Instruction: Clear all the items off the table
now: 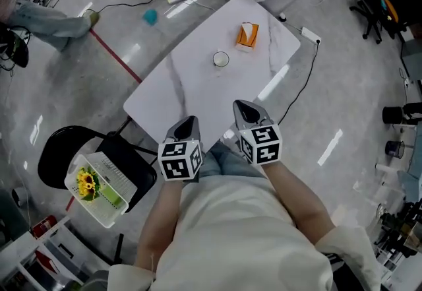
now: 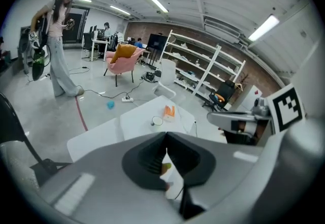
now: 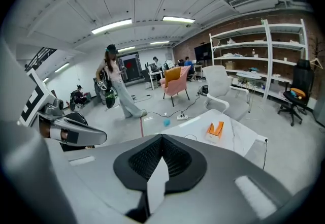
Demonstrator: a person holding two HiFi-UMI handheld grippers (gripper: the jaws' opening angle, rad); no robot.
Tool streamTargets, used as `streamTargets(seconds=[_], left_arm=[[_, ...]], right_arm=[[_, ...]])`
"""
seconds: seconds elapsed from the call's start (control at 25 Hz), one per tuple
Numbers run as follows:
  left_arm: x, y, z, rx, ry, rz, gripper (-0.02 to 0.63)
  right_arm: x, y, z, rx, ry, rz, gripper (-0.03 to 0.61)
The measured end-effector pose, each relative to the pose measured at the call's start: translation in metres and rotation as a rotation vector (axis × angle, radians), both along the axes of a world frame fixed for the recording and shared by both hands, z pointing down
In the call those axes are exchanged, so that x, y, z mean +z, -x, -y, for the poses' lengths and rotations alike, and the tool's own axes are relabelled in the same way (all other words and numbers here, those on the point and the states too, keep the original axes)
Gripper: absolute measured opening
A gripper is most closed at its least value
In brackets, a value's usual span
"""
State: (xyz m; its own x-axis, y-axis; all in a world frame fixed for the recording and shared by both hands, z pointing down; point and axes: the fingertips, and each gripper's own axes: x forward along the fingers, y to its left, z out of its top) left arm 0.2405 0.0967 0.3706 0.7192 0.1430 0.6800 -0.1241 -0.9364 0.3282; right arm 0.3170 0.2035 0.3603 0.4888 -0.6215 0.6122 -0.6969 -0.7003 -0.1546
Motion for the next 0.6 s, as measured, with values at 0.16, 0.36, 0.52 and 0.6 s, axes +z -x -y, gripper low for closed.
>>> streamTargets(seconds=[0.16,0.36,0.52,0.6], left_arm=[[0.001,0.003,-0.002,0.054,0.008,0.002,0.009],[0.002,0.000,-0.007,0.102,0.008,0.000,0.009],[-0.002,-0.003,-0.009,0.136,0.008,-0.007,0.009],[-0.003,-0.006,-0.010,0.153,0.006,-0.011,0.009]], right_arm=[[-0.003,0.009,-0.005,0.052,0.002,-0.002,-0.002],[-0.005,0.016,-0.012,0.092,0.000,0.005,-0.002],[-0.012,0.010,-0.017,0.132,-0.006,-0.003,-0.002],[-0.017,0.006,-0.018,0.148,-0.012,-0.009,-0.002]])
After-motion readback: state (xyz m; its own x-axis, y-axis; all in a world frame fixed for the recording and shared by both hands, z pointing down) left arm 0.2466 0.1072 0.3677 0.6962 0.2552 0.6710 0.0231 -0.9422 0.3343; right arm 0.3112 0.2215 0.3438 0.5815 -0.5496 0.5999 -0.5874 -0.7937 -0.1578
